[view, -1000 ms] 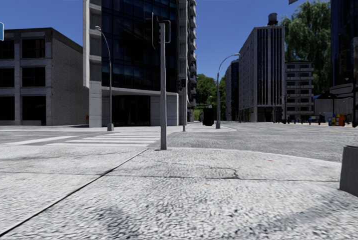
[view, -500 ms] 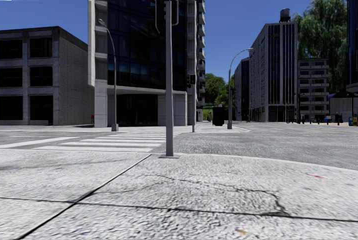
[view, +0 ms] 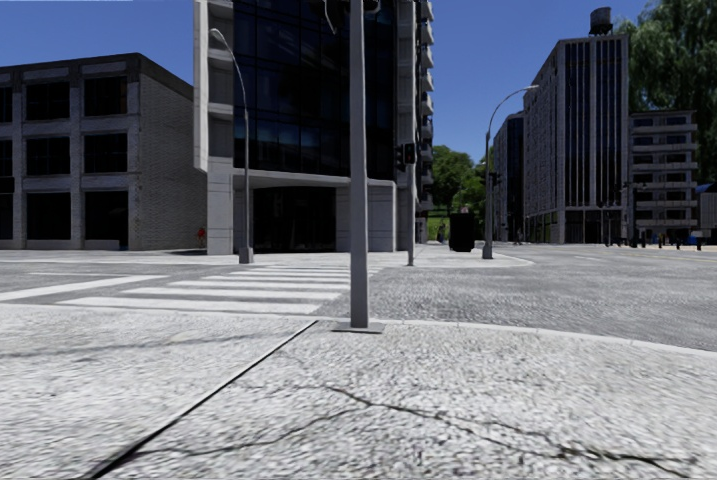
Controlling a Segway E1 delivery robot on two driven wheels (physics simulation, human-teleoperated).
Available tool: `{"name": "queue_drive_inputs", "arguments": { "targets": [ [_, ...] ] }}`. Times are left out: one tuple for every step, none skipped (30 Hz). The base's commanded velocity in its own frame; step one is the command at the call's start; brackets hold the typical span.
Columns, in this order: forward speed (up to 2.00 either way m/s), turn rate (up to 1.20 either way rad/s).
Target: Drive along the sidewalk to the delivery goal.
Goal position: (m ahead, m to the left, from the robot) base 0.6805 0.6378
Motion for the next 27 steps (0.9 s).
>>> {"name": "queue_drive_inputs", "arguments": {
  "targets": [
    [1.24,0.24],
    [1.24,0.24],
    [1.24,0.24],
    [1.23,0.24],
    [1.23,0.24],
    [1.22,0.24],
    [1.22,0.24],
    [1.21,0.21],
    [1.19,0.2],
    [1.16,0.17],
    [1.15,0.16],
    [1.15,0.16],
    [1.14,0.16],
    [1.13,0.16],
    [1.11,0.16],
    [1.11,0.16],
    [1.09,0.16],
    [1.06,0.14],
    [0.96,0.08],
    [0.56,0.0],
    [0.56,0.0],
    [0.0,0.0],
    [0.0,0.0],
    [0.0,0.0],
    [0.0,0.0],
    [0.0,0.0],
    [0.0,0.0]
  ]
}}
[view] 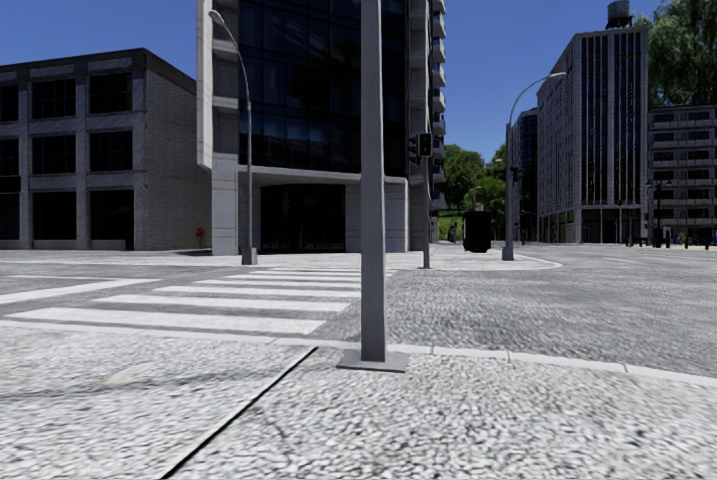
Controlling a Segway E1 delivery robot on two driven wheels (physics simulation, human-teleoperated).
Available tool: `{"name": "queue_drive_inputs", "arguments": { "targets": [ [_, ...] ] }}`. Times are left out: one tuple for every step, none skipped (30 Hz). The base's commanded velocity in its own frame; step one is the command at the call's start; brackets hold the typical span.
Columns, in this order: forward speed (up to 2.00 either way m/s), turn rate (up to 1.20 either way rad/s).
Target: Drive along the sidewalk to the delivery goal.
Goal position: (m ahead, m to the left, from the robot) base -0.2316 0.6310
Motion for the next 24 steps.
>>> {"name": "queue_drive_inputs", "arguments": {
  "targets": [
    [0.0,0.0],
    [0.0,0.0],
    [0.0,0.0],
    [0.0,0.0],
    [0.0,0.0],
    [0.0,0.0],
    [0.0,0.0],
    [0.0,0.0],
    [0.0,0.0],
    [0.0,0.0],
    [0.0,0.0],
    [0.0,0.0],
    [0.0,0.0],
    [0.0,0.0],
    [0.0,0.0],
    [0.0,0.0],
    [0.0,0.0],
    [0.0,0.0],
    [0.0,0.0],
    [0.0,0.0],
    [0.0,0.0],
    [0.0,0.0],
    [0.0,0.0],
    [0.0,0.0]
  ]
}}
